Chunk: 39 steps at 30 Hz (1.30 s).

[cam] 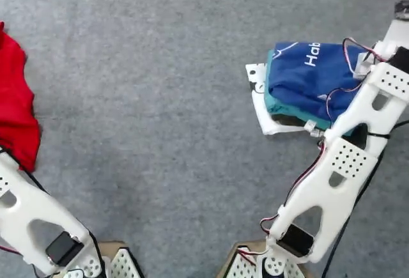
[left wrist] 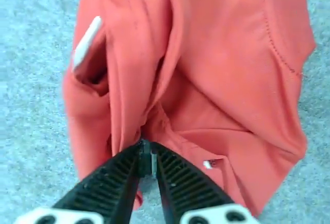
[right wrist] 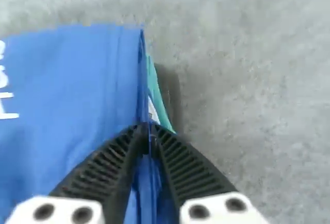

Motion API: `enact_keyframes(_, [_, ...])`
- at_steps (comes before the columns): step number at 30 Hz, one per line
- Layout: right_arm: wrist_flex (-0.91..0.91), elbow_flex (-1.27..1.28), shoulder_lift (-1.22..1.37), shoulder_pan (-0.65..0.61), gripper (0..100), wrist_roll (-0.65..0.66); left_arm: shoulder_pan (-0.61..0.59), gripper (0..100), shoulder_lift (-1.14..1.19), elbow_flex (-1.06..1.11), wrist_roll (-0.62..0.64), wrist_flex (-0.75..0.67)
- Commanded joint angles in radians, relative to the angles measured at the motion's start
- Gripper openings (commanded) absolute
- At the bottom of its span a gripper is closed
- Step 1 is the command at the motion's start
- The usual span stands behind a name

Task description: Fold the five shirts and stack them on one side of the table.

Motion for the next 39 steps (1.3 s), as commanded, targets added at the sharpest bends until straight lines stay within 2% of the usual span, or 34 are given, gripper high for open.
enact_keyframes(1, [0.068,-0.059,-0.119,-0.058,1.5,0.009,-0.041,5,-0.086,-0.01,-0.011,0.011])
enact_keyframes(7, [0.084,-0.074,-0.271,-0.163,1.5,0.009,-0.122,25,-0.138,0.105,-0.011,0.011])
enact_keyframes(9, [0.084,-0.071,-0.323,-0.201,1.5,0.009,-0.12,28,-0.133,0.177,-0.009,0.011])
enact_keyframes(17, [0.115,-0.07,-0.498,-0.351,1.5,0.008,-0.067,26,-0.132,0.417,-0.008,-0.032])
enact_keyframes(19, [0.115,-0.07,-0.532,-0.371,1.5,0.008,-0.054,17,-0.133,0.449,-0.008,-0.08])
enact_keyframes(21, [0.115,-0.07,-0.562,-0.376,1.5,0.008,-0.035,2,-0.133,0.452,-0.008,-0.092])
enact_keyframes(23, [0.117,-0.07,-0.588,-0.376,1.5,0.008,-0.007,6,-0.133,0.463,-0.008,-0.087])
enact_keyframes(27, [0.117,-0.07,-0.634,-0.374,1.5,0.008,0.068,3,-0.144,0.461,-0.008,0.014])
enact_keyframes(31, [0.117,-0.058,-0.677,-0.379,1.5,0.003,0.128,3,-0.18,0.529,0.02,0.012])
enact_keyframes(34, [0.118,-0.033,-0.708,-0.379,1.5,0.002,0.17,3,-0.278,0.687,0.0,0.012])
enact_keyframes(39, [0.118,0.028,-0.751,-0.381,1.5,0.002,0.248,3,-0.526,1.059,-0.167,0.006])
